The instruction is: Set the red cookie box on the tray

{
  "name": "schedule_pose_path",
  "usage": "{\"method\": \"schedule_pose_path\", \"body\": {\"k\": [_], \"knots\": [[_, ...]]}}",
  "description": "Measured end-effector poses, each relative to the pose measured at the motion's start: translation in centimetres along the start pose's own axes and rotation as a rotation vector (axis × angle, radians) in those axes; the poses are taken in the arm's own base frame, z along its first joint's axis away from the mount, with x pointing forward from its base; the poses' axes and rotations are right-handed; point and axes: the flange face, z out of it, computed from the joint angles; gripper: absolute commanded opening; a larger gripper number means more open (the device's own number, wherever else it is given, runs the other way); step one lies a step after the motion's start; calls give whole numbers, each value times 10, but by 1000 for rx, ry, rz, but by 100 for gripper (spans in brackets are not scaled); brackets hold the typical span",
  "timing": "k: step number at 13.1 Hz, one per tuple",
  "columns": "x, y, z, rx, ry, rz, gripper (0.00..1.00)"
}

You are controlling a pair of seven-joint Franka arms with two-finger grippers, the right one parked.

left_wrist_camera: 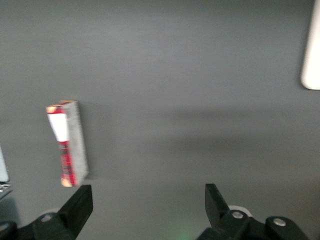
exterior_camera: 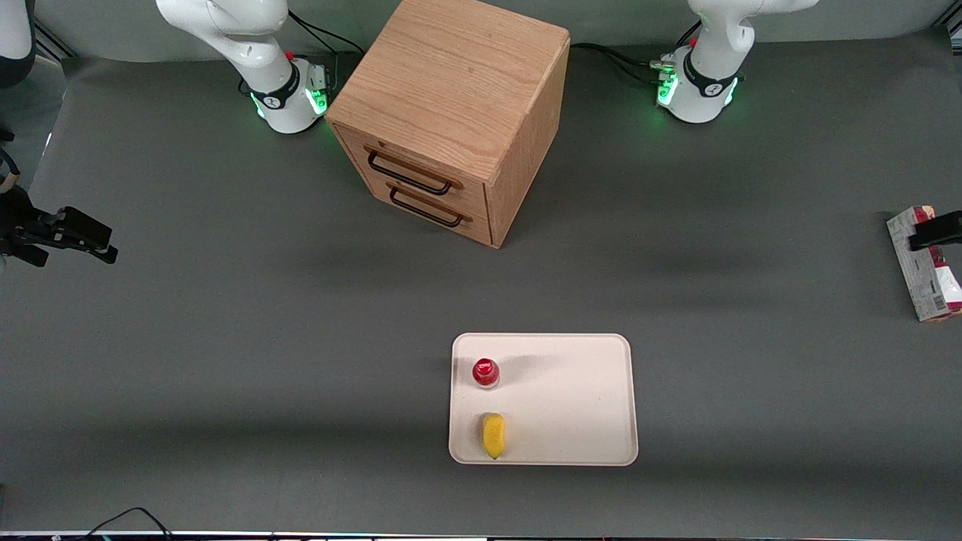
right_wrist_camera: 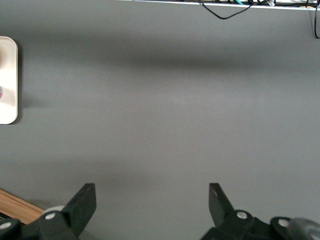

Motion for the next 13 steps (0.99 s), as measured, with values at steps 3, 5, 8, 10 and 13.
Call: {"method": "schedule_pose_path", "body": {"k": [3, 5, 8, 10, 13], "knots": [[-3, -93, 45, 36, -25, 9, 100], [-5, -128, 82, 30, -47, -16, 100], [-19, -166, 147, -1, -51, -12, 100], [-35, -188, 190, -10, -31, -10, 100], [-58, -206, 254, -35, 6, -15, 100]]}}
